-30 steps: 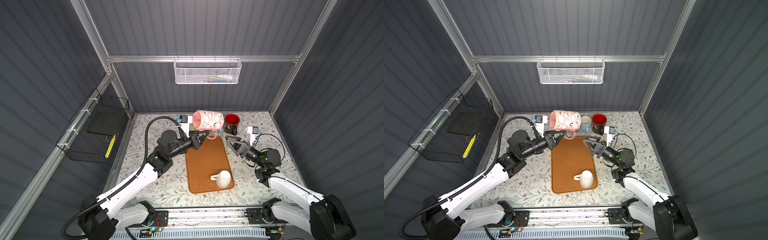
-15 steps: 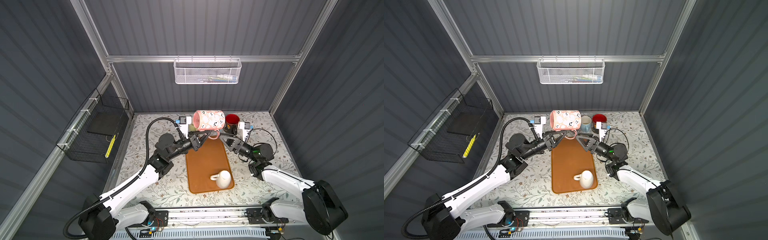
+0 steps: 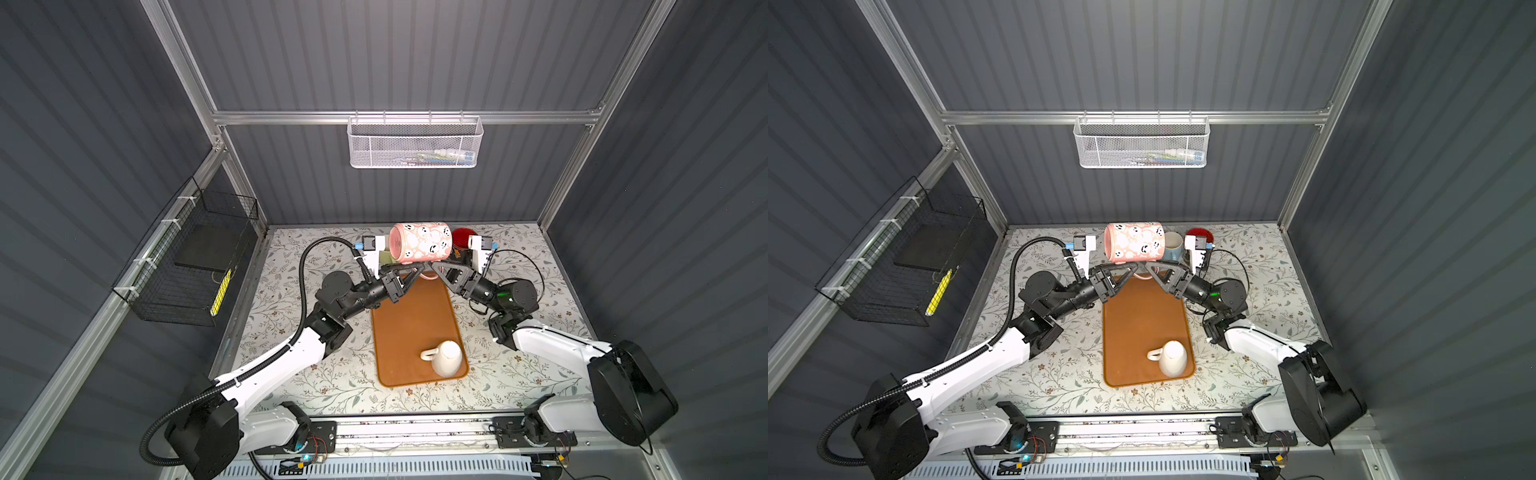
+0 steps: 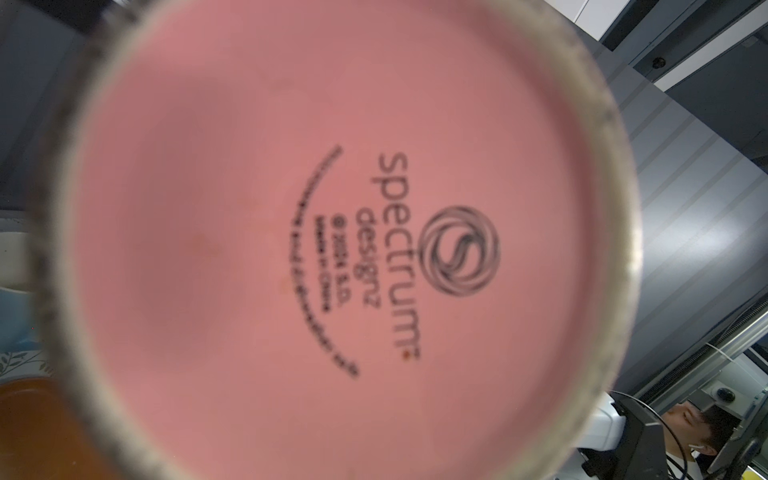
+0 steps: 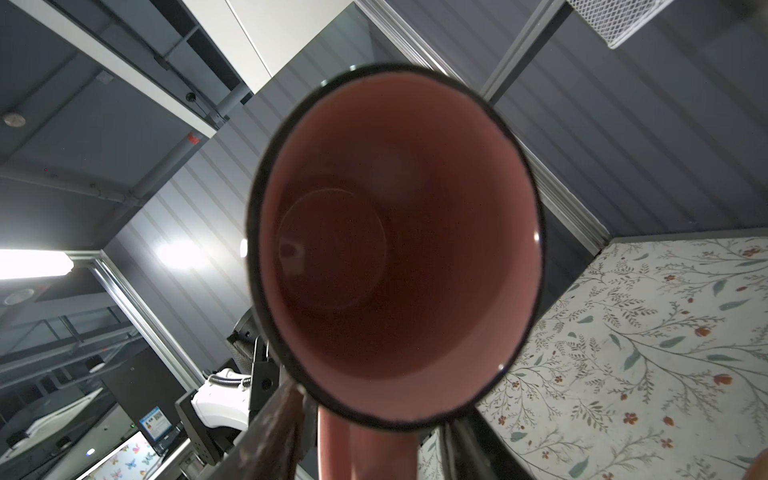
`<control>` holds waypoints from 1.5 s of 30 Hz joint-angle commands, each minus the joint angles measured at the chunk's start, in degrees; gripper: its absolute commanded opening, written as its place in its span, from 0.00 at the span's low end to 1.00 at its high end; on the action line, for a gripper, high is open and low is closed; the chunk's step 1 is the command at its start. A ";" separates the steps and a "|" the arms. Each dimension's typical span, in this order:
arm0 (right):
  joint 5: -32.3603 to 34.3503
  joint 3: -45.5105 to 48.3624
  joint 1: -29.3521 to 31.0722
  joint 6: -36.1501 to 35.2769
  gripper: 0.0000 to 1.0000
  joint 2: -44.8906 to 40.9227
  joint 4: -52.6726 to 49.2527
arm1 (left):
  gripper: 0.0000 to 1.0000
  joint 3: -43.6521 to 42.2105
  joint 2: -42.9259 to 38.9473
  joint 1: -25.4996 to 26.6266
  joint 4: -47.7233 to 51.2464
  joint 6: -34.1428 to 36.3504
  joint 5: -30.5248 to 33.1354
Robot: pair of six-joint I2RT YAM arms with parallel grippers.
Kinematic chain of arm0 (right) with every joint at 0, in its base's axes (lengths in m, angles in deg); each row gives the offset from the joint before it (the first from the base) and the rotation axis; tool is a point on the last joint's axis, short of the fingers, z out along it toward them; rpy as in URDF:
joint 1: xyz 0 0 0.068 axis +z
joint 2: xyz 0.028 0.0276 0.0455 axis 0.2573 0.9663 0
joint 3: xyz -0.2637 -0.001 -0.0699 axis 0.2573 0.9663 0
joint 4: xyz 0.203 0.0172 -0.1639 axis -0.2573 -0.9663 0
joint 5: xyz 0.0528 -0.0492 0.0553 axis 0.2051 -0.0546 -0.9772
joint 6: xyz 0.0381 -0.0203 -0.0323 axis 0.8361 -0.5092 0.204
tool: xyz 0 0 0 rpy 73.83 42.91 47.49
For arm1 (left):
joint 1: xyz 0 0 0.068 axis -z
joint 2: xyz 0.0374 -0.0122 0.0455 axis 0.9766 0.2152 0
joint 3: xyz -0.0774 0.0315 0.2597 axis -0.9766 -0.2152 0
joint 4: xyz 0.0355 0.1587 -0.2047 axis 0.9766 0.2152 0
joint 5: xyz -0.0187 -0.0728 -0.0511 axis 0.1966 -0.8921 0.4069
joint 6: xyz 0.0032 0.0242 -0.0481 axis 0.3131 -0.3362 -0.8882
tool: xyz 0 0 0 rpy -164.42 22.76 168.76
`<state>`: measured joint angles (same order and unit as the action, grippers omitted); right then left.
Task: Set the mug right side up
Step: 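Grasp the pink mug's handle with the right gripper while the left gripper holds it, then open the left gripper and draw it back while the right gripper holds the mug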
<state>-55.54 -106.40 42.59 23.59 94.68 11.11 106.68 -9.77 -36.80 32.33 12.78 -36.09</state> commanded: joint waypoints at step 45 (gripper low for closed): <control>-0.75 -4.27 0.80 1.41 0.00 0.94 3.29 | 0.50 -5.34 0.39 -3.34 -12.34 -2.81 -1.10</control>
<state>-56.81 -109.09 43.57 27.20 98.72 10.37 101.54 -6.73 -39.70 20.17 8.10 -37.40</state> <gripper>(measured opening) 0.218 0.490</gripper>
